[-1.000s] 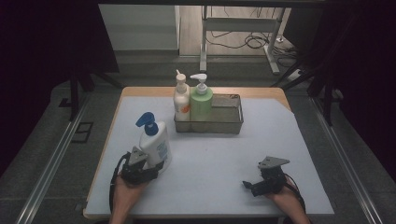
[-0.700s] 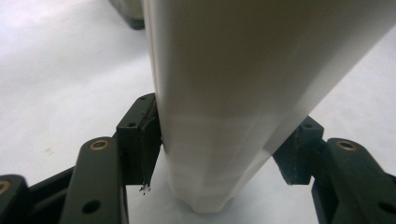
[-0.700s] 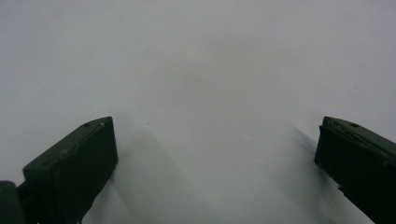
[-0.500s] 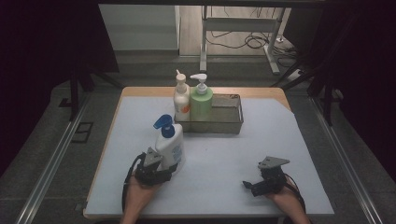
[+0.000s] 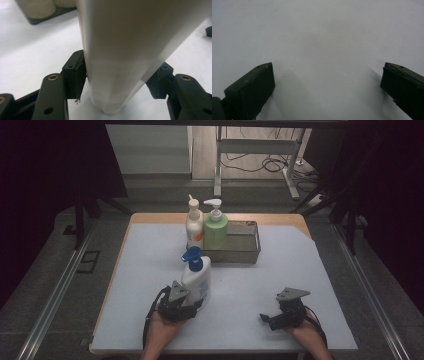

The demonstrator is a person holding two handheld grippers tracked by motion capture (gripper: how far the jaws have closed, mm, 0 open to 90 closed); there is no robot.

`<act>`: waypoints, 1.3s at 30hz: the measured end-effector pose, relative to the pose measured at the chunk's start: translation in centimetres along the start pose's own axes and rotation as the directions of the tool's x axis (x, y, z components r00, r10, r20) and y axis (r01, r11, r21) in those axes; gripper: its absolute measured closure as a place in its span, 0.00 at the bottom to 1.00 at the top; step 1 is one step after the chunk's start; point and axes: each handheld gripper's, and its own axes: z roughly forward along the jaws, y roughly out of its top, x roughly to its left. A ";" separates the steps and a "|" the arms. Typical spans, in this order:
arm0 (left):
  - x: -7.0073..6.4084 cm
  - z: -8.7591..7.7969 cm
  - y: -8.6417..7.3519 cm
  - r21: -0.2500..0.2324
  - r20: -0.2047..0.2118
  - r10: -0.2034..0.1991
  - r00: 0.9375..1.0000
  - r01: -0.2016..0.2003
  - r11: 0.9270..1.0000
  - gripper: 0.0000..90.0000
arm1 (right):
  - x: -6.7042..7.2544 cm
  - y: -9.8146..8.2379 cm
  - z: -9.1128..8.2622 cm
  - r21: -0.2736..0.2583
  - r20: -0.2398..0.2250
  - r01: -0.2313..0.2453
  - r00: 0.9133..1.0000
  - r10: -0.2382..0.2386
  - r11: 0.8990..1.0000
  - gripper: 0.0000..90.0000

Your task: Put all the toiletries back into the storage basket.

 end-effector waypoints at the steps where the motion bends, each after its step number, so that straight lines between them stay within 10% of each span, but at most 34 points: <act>1: 0.0 0.0 0.0 0.000 0.000 0.000 1.000 0.000 1.000 0.44 | 0.0 0.0 0.0 0.000 0.000 0.000 1.000 0.000 1.000 0.00; 22: 1.3 -2.5 -0.9 0.010 0.118 0.058 0.991 -0.060 0.998 0.47 | 0.0 0.0 0.0 0.001 -0.001 0.000 1.000 0.000 1.000 0.00; 29: 3.1 -3.8 -1.4 0.001 0.080 0.033 0.996 -0.033 0.999 0.69 | 0.0 0.0 0.0 0.001 0.000 0.001 1.000 -0.001 1.000 0.00; 32: 4.1 -2.8 -1.3 0.013 0.060 -0.018 0.998 0.017 1.000 0.82 | 0.0 0.0 0.0 0.001 -0.001 0.001 1.000 -0.001 1.000 0.00; 39: 3.9 0.2 -1.2 0.072 0.090 0.002 0.996 -0.008 0.997 0.99 | 0.0 0.0 0.0 0.001 -0.001 0.000 1.000 0.000 1.000 0.00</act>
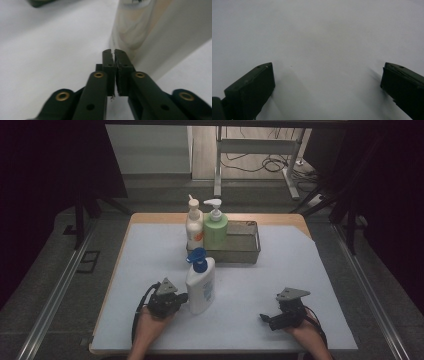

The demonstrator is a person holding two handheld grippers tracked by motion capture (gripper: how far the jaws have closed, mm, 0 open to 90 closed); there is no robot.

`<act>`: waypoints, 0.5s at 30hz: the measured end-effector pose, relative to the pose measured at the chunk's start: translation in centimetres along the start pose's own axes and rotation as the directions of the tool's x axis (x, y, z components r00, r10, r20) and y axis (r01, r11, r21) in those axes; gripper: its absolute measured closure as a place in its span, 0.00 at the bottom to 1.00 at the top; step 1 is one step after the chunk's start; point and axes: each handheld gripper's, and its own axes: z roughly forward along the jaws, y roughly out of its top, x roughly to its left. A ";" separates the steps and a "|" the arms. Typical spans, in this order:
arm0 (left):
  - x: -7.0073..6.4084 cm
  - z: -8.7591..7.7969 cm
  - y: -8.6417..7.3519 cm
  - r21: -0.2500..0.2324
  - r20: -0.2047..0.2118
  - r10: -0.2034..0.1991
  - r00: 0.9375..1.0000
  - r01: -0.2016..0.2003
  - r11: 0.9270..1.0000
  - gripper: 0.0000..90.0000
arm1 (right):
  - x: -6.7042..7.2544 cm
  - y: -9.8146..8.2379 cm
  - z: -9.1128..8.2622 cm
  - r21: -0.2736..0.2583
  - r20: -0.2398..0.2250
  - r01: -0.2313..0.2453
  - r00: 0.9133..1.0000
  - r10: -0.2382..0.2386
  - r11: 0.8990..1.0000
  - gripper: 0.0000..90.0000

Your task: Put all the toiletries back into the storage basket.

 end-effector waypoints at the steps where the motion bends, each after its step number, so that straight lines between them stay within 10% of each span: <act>1: -0.1 0.4 0.0 0.015 -0.018 0.007 1.000 -0.007 1.000 0.99 | 0.0 0.0 0.0 0.000 0.001 0.001 1.000 -0.001 1.000 0.00; 15: -1.3 0.5 -0.3 0.024 0.042 0.007 0.999 -0.008 1.000 0.99 | 0.0 0.0 0.0 0.000 0.000 0.000 1.000 0.000 1.000 0.00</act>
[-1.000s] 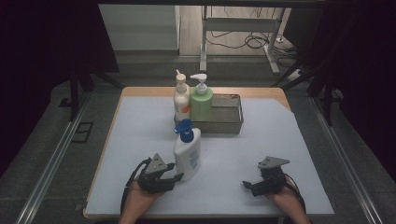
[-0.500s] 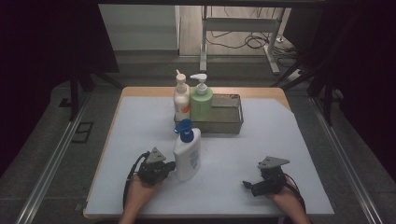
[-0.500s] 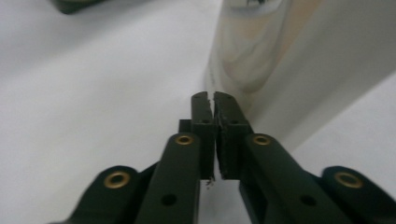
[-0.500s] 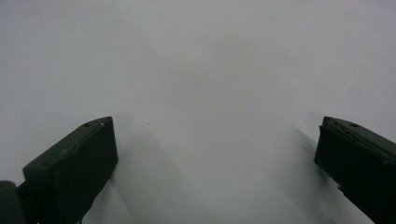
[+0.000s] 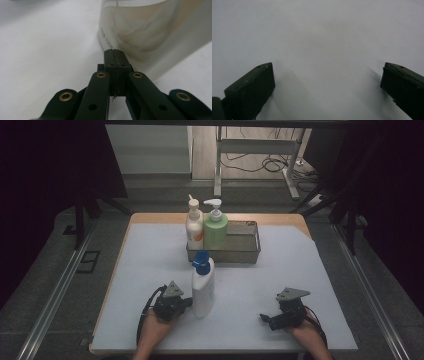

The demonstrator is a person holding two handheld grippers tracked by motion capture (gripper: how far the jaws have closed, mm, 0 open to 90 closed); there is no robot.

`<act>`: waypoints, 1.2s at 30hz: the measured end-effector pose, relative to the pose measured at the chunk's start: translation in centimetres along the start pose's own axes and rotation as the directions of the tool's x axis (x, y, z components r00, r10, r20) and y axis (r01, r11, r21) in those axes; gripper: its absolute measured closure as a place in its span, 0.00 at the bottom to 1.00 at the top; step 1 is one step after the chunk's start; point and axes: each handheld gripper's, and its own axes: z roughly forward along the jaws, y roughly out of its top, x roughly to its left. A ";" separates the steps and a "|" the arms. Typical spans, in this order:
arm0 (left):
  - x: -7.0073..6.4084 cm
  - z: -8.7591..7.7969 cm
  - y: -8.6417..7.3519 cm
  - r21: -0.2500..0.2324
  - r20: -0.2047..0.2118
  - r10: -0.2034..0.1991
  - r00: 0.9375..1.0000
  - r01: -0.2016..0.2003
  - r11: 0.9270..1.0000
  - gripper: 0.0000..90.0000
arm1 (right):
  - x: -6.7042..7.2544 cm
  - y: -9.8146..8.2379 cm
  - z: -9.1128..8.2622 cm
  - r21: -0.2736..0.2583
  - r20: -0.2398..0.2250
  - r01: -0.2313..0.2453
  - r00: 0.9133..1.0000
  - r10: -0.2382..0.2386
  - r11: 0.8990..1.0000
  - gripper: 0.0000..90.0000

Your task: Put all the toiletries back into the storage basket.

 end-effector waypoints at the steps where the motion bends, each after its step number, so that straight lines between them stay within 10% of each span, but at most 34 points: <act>1: -0.4 0.0 -0.1 0.001 0.012 -0.001 1.000 0.001 1.000 0.99 | 0.0 0.0 0.0 0.000 0.000 0.000 1.000 0.000 1.000 0.00; 28: -6.5 3.7 1.3 0.019 0.117 0.134 0.984 -0.137 0.990 0.99 | 0.0 0.0 0.0 -0.001 0.001 -0.001 1.000 0.001 1.000 0.00; 36: -6.2 2.9 1.3 0.010 0.113 0.128 0.985 -0.130 0.991 0.99 | 0.0 0.0 0.0 0.001 0.001 0.000 1.000 0.000 1.000 0.00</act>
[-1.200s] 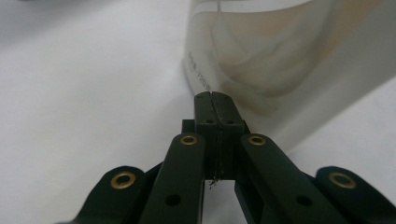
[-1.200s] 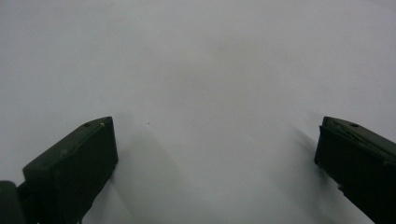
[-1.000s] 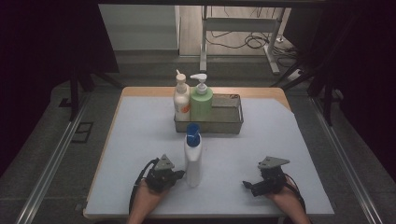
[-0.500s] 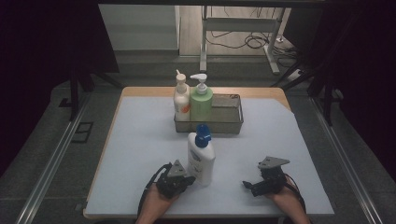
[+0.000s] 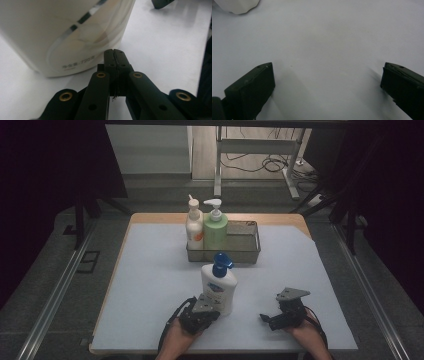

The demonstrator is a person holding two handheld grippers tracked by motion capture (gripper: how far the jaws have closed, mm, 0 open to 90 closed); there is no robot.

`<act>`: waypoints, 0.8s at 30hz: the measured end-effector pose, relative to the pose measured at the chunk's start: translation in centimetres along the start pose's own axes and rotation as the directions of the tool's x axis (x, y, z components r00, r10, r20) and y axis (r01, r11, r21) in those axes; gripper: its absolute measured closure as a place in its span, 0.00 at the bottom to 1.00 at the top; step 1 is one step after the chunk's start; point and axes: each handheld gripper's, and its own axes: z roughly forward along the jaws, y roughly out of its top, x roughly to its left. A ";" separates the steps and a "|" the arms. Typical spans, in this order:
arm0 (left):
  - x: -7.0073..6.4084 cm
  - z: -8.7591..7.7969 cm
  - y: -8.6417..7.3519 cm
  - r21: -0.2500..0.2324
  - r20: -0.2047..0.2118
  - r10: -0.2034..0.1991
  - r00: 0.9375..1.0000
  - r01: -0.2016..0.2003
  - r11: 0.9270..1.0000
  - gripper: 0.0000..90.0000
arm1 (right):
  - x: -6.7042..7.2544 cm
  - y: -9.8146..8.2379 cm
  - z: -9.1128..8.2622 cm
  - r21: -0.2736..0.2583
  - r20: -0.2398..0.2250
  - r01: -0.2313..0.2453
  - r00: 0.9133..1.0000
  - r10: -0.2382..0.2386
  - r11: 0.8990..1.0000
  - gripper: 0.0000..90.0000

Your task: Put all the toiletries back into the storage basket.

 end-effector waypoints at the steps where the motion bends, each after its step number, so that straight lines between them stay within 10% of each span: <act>1: 0.1 -0.3 0.0 -0.003 0.004 -0.003 1.000 0.003 1.000 0.97 | 0.0 0.0 0.0 0.001 0.000 0.000 1.000 0.000 1.000 0.00; 12: 0.7 -3.0 -1.2 -0.004 -0.071 -0.031 0.997 0.031 1.000 0.62 | 0.1 0.1 -0.1 -0.001 0.001 0.007 1.000 -0.007 1.000 0.01; 24: 2.2 -5.2 -3.9 -0.003 -0.212 -0.095 0.973 0.096 0.995 0.29 | 1.1 0.7 -0.9 -0.027 -0.032 0.057 0.998 -0.058 0.998 0.00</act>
